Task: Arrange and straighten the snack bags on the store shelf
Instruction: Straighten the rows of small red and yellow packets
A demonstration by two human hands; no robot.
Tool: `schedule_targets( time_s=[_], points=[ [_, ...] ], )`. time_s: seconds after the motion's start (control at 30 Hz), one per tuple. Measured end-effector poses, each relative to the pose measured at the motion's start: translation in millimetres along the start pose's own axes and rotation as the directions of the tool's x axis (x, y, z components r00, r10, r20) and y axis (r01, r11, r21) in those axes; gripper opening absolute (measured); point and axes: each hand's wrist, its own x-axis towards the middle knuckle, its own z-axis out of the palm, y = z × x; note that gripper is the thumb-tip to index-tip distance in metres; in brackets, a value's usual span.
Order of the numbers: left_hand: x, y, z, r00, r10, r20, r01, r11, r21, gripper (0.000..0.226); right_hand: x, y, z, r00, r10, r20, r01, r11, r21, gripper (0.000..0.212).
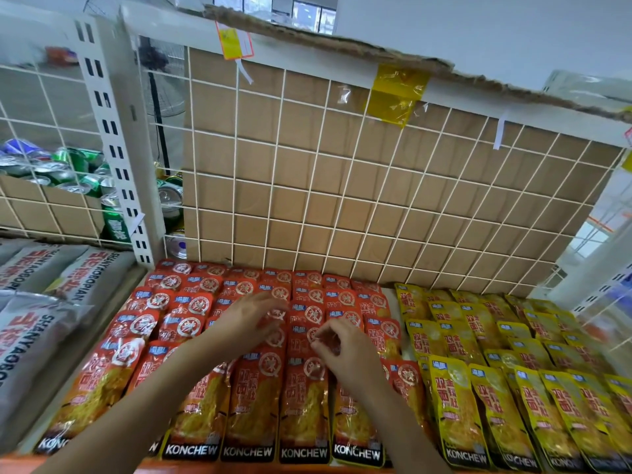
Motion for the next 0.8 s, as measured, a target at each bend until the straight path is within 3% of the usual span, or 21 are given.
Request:
schedule_targets(
  time_s=[0.13,0.23,0.37,0.53,0.8],
  points=[
    [-20,0,-2,0.998,-0.055,0.011,0.053,0.992,0.112,0.046,0,3,-2,1.0,-0.011,-0.021,0.01,0.999,-0.032,0.031],
    [-35,4,3,0.991,-0.109,0.074,0.088,0.966,0.245,0.059,-1,6,-3,0.996,-0.009,0.087,0.021,0.989,-0.144,0.049],
    [-50,5,10,0.987,-0.115,0.112,0.074,0.946,0.317,0.113,-3,6,-4,0.966,0.007,0.26,0.039,0.984,-0.175,0.07],
    [-52,3,20,0.985,-0.12,0.124,0.074,0.943,0.326,0.112,-3,2,-4,0.943,0.017,0.333,0.068,0.967,-0.244,0.075],
    [-54,10,24,0.988,-0.125,0.092,0.086,0.936,0.34,0.109,-4,-3,-4,0.945,0.045,0.324,0.043,0.965,-0.257,0.075]
  ],
)
